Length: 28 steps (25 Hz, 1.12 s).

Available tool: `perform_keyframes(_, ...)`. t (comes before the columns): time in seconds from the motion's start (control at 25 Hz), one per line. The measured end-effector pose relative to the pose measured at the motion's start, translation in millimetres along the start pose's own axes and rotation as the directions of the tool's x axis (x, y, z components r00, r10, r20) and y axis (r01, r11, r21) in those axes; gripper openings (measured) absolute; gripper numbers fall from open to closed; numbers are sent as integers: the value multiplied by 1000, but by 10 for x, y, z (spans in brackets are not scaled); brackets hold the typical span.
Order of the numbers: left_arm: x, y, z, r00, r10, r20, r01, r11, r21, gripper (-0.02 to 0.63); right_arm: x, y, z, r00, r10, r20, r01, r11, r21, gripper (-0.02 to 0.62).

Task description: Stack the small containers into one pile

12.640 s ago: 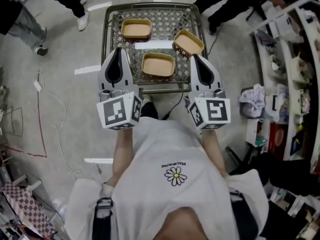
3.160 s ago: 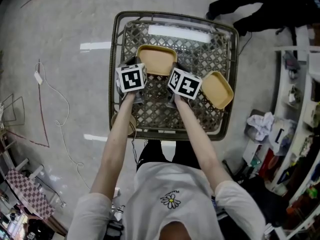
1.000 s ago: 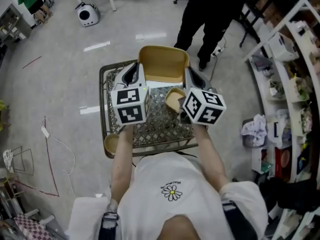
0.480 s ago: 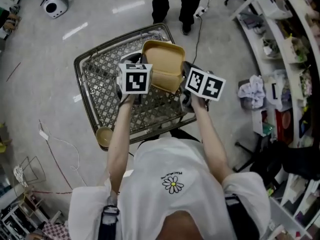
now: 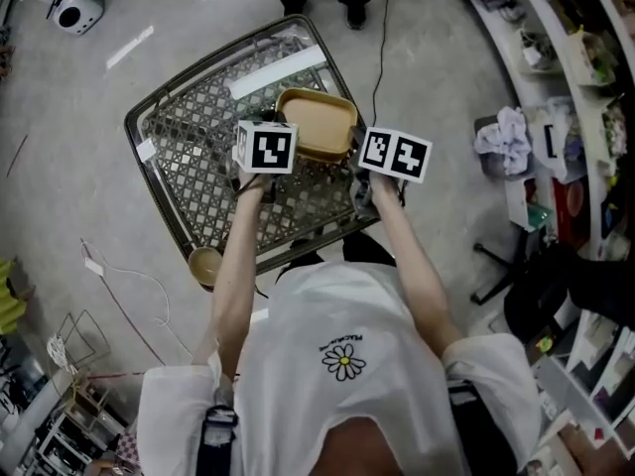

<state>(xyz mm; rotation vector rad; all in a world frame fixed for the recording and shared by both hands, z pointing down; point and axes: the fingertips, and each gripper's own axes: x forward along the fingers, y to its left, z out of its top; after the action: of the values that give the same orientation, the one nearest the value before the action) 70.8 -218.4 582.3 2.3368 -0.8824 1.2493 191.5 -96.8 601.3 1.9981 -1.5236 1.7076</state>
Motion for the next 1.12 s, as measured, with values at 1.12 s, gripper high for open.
perform_keyframes(1.12, 383, -136, -270, 996, -22, -83, 22, 1000, 4, 186, 256, -282, -409, 996, -72, -48, 71, 997, -21, 173)
